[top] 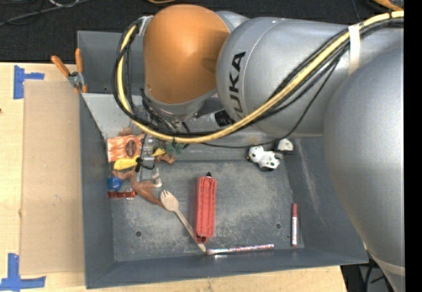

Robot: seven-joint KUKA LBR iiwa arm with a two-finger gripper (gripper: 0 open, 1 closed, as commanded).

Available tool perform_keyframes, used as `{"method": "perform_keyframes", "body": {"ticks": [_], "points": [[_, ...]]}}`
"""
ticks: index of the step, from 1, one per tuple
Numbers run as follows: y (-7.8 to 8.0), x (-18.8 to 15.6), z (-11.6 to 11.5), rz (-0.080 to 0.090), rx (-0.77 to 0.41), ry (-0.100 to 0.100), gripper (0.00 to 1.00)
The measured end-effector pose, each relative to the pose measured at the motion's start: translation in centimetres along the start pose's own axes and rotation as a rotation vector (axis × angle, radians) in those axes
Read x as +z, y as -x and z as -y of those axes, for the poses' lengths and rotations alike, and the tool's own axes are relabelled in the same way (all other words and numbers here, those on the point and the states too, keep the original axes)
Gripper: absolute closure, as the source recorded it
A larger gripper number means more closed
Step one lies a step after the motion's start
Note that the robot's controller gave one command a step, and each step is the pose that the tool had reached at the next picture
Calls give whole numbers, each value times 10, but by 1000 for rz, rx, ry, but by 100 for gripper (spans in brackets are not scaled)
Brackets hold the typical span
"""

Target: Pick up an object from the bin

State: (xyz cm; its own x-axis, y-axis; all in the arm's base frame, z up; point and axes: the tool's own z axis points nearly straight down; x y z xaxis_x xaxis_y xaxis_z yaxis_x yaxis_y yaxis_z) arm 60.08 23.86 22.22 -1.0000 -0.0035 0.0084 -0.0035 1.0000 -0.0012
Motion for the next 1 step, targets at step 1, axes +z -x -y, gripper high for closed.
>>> {"method": "perform_keyframes", "body": {"ticks": [1], "points": [[2, -5, 1, 8, 5, 2, 0]]}}
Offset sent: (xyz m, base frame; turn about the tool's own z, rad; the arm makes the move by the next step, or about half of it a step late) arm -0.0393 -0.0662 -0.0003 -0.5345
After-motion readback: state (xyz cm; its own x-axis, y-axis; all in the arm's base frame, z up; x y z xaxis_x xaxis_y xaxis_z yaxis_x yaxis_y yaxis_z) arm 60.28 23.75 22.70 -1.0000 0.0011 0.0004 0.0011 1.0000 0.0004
